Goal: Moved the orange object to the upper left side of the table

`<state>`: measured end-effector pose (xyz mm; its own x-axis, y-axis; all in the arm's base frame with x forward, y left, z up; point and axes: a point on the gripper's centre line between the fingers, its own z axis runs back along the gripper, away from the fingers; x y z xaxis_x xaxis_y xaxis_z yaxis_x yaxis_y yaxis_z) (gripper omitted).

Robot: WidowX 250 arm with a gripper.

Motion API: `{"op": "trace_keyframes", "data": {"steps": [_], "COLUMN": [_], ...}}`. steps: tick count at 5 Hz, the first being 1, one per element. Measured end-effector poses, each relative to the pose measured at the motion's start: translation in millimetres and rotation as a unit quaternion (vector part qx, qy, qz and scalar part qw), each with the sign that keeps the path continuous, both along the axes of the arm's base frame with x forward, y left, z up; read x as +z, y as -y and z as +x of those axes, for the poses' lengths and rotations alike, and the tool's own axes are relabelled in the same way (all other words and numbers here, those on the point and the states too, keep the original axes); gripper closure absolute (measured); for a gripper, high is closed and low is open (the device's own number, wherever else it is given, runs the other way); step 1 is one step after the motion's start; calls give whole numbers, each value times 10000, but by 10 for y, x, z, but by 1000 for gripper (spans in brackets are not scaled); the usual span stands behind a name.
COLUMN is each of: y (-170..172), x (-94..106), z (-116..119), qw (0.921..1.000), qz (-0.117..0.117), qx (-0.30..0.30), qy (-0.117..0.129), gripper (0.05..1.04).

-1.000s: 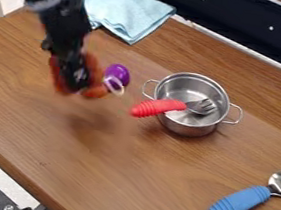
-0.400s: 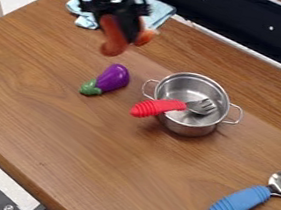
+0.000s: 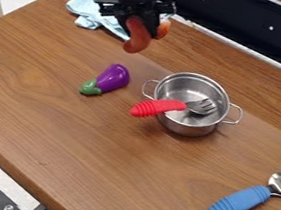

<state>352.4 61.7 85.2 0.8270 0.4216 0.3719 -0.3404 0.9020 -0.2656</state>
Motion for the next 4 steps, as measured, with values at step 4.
{"op": "trace_keyframes", "data": {"steps": [4], "y": [193], "x": [-399], "z": [352], "qw": [9973], "qz": [364], "qx": [-380], "qy": [-513], "gripper": [617]}}
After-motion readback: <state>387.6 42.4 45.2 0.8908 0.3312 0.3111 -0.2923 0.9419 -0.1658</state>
